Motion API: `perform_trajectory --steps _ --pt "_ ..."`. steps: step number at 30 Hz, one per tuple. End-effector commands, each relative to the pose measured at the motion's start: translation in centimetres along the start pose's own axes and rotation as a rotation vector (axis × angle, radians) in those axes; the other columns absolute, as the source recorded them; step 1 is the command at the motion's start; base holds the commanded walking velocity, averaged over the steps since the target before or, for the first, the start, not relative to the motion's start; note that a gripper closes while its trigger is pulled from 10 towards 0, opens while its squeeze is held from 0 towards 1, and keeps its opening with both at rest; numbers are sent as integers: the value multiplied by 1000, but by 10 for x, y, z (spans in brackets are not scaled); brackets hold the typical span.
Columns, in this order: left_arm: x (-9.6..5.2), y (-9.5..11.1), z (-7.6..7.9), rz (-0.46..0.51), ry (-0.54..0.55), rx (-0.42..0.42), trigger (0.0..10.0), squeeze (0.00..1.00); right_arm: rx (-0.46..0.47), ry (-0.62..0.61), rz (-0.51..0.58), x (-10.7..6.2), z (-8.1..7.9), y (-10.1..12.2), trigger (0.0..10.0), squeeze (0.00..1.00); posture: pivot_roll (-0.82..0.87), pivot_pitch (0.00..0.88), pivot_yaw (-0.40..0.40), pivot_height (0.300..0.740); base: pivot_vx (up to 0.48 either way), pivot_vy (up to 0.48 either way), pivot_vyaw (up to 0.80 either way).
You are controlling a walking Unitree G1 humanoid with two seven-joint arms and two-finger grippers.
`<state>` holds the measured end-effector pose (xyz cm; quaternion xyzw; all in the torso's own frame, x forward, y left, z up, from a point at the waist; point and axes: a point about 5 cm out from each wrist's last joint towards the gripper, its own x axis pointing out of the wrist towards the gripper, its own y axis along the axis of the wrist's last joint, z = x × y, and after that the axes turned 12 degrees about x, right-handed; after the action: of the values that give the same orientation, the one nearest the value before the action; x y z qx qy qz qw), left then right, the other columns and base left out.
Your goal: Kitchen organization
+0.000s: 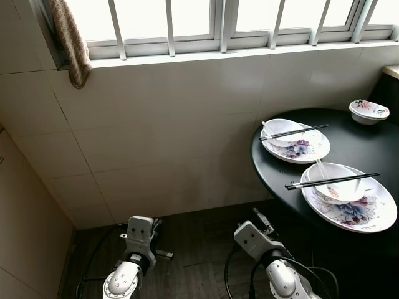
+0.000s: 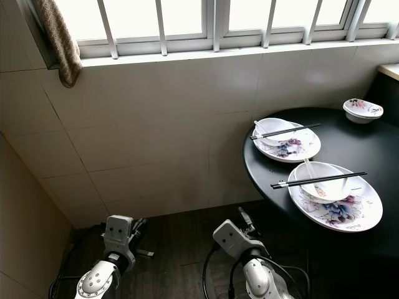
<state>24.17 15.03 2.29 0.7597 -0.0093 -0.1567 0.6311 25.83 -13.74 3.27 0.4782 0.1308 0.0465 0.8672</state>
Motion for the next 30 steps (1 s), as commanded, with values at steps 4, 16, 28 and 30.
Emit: perform_trajectory --steps 4,16,28,30 --pt "1 -1 -1 -10 1 3 10000 0 -4 3 17 2 1 3 10000 0 -82 0 14 740 0 0 0" --pt "1 -1 -1 -11 1 4 10000 0 0 6 16 2 1 4 10000 0 -83 0 15 740 0 0 0" --pt "1 -1 -3 -13 1 6 10000 0 3 6 18 3 0 5 10000 0 -83 0 19 740 211 0 0" --pt "1 -1 -3 -13 1 6 10000 0 3 6 18 3 0 5 10000 0 -80 0 19 740 266 0 0"
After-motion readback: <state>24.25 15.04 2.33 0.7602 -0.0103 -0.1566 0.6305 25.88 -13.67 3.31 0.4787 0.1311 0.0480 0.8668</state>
